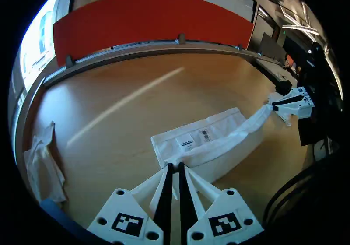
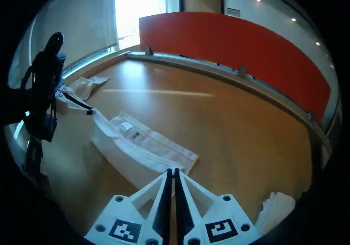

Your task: Fold towel

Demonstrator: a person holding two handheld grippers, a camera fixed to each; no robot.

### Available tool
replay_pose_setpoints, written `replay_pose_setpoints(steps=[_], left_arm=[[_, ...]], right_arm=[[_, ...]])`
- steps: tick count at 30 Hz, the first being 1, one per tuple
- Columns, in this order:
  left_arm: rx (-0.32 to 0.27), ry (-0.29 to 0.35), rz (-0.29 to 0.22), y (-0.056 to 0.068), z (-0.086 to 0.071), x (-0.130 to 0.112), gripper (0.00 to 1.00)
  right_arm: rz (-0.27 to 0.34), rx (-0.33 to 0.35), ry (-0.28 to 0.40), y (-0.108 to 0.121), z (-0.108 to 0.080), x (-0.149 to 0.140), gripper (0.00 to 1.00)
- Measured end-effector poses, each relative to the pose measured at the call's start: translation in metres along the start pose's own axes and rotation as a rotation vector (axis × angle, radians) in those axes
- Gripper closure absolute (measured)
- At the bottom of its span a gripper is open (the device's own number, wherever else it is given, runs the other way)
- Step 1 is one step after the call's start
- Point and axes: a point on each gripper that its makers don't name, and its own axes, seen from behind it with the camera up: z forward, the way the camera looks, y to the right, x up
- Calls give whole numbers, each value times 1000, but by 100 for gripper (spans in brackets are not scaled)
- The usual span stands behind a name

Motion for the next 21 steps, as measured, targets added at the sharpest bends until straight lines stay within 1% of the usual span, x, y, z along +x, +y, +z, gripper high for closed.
replay_pose_setpoints(steps=[4, 9, 15, 21], left_arm=[[-4, -13, -4, -1, 8, -4, 90], [-3, -30, 0, -5, 22, -10, 90], [10, -31, -8, -12, 39, -9, 89], [25, -25, 7, -20, 54, -4, 85]], right_arm=[[10, 3, -14, 1, 6, -6, 96], [22, 0, -33, 5, 19, -14, 96], [54, -8, -48, 11, 38, -21, 96], [76, -23, -65, 20, 53, -22, 95]])
